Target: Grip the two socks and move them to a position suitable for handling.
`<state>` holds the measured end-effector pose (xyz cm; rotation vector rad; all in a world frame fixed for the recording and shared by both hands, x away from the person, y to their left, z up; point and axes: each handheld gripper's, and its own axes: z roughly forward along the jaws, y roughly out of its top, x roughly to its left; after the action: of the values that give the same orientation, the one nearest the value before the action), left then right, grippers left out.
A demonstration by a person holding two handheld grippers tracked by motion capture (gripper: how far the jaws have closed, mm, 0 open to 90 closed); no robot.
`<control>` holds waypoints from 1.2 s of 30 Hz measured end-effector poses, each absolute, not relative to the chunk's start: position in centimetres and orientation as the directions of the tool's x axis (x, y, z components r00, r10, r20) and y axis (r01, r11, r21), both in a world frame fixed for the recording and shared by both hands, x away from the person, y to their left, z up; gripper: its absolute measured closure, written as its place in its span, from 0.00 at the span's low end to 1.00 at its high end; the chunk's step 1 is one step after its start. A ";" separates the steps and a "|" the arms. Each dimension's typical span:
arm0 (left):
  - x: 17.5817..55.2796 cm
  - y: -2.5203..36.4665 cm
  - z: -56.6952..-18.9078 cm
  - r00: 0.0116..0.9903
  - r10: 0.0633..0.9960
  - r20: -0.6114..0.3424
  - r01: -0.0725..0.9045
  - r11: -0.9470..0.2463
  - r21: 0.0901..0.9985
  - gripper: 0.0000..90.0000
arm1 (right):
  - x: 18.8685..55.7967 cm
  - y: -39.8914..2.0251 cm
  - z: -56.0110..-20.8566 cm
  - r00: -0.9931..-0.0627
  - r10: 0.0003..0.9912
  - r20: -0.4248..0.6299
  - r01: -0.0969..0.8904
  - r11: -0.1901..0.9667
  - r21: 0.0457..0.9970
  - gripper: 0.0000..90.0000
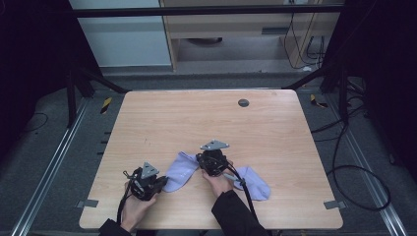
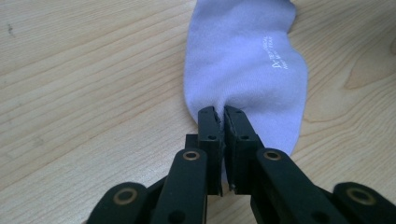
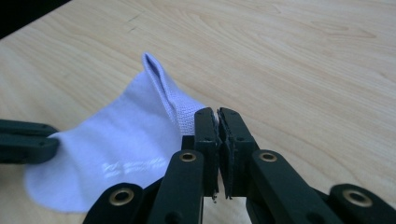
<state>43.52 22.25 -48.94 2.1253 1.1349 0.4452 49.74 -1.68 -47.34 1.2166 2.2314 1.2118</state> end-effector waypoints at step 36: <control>43.1 22.1 -49.3 0.473 0.879 -0.055 0.666 -0.316 0.676 0.96 | 52.2 -1.6 -50.0 -0.554 0.830 0.070 0.596 0.336 0.729 0.97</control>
<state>43.08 22.10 -49.26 2.0832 1.2748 0.4303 52.19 -1.64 -50.00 1.2706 2.2906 1.0470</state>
